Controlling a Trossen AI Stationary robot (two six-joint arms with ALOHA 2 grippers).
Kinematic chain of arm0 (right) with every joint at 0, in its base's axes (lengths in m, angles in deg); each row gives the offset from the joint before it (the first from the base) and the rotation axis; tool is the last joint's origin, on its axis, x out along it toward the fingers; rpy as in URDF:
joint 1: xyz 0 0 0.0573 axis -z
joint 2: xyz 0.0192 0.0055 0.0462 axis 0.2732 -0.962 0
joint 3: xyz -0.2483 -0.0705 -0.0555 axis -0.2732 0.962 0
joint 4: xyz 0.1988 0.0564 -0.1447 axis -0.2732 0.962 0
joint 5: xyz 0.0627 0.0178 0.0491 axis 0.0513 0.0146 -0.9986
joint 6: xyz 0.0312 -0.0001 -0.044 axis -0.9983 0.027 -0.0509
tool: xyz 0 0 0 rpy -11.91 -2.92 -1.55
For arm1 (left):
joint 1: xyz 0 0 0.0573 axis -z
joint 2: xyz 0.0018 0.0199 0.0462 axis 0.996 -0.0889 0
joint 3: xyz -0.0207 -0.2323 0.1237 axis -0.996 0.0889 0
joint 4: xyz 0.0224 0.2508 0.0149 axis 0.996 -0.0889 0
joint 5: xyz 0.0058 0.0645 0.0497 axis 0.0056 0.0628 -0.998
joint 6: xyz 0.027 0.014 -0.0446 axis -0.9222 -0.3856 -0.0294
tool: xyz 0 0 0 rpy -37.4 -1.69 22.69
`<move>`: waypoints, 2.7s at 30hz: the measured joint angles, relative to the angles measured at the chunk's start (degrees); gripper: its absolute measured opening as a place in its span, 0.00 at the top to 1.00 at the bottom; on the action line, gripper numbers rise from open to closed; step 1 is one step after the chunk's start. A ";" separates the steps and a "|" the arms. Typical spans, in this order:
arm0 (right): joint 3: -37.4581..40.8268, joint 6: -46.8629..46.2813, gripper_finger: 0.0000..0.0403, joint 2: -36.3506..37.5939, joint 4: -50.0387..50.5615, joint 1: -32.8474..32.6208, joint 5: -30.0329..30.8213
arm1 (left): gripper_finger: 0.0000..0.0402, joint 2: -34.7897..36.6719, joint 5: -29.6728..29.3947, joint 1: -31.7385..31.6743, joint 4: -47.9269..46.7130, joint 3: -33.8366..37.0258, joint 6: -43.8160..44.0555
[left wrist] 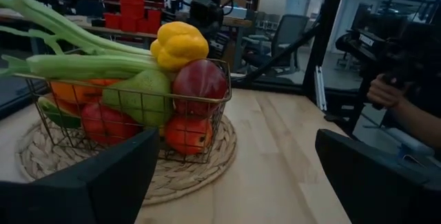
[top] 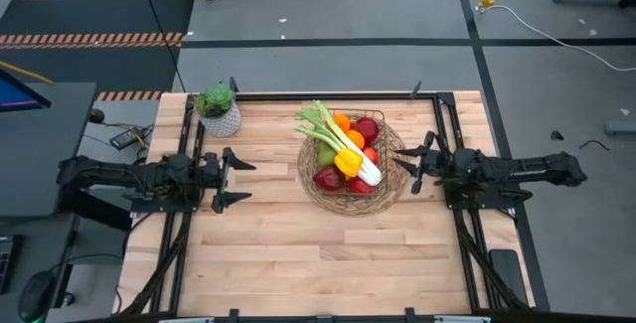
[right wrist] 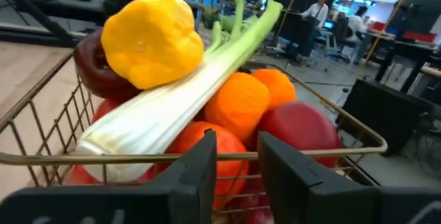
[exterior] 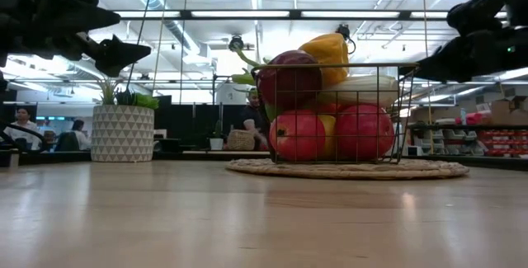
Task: Build produce basket
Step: Return to home position
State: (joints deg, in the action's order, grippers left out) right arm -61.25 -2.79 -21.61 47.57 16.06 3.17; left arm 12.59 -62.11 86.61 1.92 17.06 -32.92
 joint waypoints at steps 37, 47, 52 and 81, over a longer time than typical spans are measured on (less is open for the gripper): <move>0.00 -4.02 0.98 -0.74 1.91 5.89 -16.05 | 0.02 0.00 -1.70 0.02 -0.09 0.00 0.50; 0.00 -7.05 0.92 -1.13 2.23 6.04 -14.18 | 0.40 0.00 -0.66 0.02 -1.86 0.00 -4.14; 0.00 -8.73 0.88 -1.13 2.23 6.04 -14.18 | 0.76 0.00 0.20 0.02 -3.13 0.00 -7.63; 0.00 -18.94 0.88 -1.13 2.23 6.04 -14.21 | 0.93 0.00 -2.95 0.00 -5.05 0.00 -5.35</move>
State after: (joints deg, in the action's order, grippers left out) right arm -61.25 -21.72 -22.74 49.80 22.09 -11.04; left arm 12.59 -65.06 86.61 -3.13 17.06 -38.27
